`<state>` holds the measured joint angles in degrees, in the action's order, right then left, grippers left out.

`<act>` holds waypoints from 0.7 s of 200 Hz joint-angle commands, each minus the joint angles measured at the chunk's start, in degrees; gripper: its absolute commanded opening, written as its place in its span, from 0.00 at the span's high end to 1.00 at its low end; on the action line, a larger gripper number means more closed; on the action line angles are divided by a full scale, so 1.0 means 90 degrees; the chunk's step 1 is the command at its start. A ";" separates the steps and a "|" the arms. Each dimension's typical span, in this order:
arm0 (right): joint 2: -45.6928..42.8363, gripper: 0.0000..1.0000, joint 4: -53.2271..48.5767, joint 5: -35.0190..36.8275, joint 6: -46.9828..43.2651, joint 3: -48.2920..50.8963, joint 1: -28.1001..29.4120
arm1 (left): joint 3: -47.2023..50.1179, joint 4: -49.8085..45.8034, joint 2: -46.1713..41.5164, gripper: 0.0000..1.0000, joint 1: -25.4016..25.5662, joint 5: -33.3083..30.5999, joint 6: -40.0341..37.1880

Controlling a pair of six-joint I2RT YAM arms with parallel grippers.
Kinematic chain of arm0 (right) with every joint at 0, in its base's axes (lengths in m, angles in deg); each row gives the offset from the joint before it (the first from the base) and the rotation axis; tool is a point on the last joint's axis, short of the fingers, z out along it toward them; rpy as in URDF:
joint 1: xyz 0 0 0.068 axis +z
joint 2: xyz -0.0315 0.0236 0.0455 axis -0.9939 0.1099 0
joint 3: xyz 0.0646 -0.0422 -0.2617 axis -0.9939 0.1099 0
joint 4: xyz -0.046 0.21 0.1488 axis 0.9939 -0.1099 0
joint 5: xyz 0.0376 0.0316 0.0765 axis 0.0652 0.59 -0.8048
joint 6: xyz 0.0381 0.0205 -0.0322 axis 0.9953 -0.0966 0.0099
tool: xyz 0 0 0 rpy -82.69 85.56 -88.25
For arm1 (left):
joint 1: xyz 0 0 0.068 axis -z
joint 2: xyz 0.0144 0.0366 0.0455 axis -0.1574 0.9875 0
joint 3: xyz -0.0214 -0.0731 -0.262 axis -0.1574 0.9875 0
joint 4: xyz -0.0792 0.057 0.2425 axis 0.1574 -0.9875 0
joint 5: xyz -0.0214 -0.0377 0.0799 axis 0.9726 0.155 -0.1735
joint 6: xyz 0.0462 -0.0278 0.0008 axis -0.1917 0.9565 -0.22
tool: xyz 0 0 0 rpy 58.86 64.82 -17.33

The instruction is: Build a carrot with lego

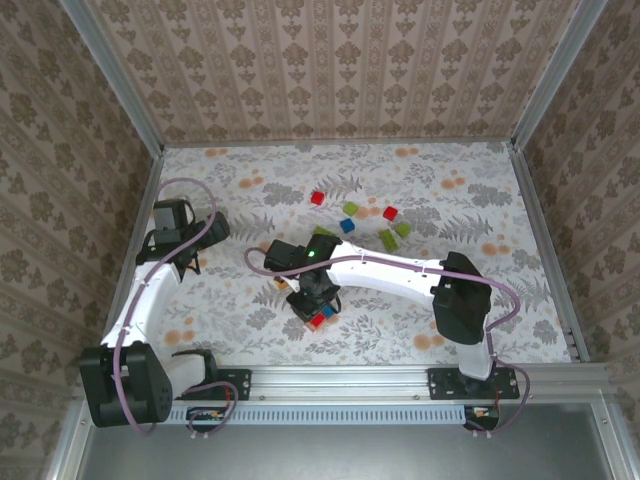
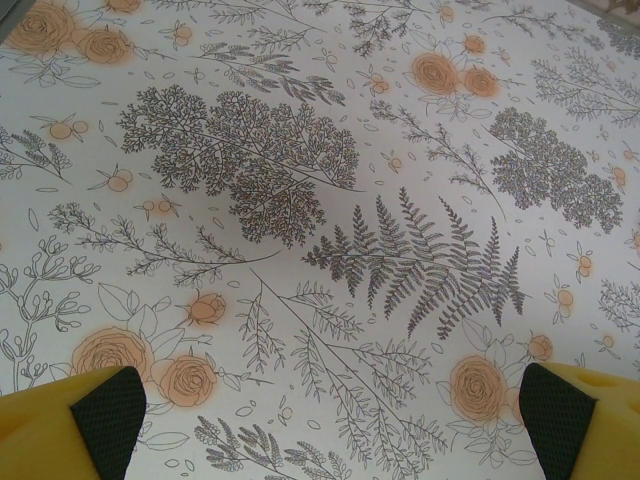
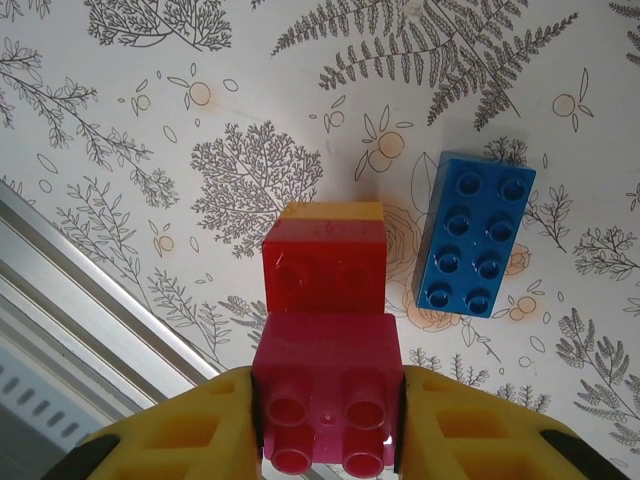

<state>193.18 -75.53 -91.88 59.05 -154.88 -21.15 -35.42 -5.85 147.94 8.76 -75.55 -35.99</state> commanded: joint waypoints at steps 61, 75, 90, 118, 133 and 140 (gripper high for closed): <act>0.0162 0.67 -0.0035 -0.0077 0.0066 0.0236 0.0055 | -0.0197 -0.0153 0.0030 0.00 0.0051 -0.0025 -0.0071; 0.0226 0.67 -0.0061 -0.0083 0.0030 0.0229 0.0053 | -0.0195 -0.0153 0.0029 0.00 0.0050 -0.0022 -0.0072; 0.0290 0.67 -0.0124 -0.0097 -0.0023 0.0219 0.0053 | -0.0196 -0.0150 0.0020 0.00 0.0052 -0.0016 -0.0067; 0.0408 0.67 -0.0247 -0.0094 -0.0113 0.0233 0.0054 | -0.0192 -0.0148 0.0020 0.00 0.0049 -0.0024 -0.0069; 0.0503 0.67 -0.0267 -0.0163 -0.0162 0.0274 0.0053 | -0.0183 -0.0154 0.0010 0.00 0.0047 -0.0020 -0.0066; 0.0565 0.67 -0.0270 -0.0179 -0.0187 0.0299 0.0059 | -0.0185 -0.0147 0.0005 0.00 0.0045 -0.0025 -0.0070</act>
<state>193.59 -74.67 -92.36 58.62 -154.21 -21.06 -35.51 -5.85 147.94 8.76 -75.55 -35.99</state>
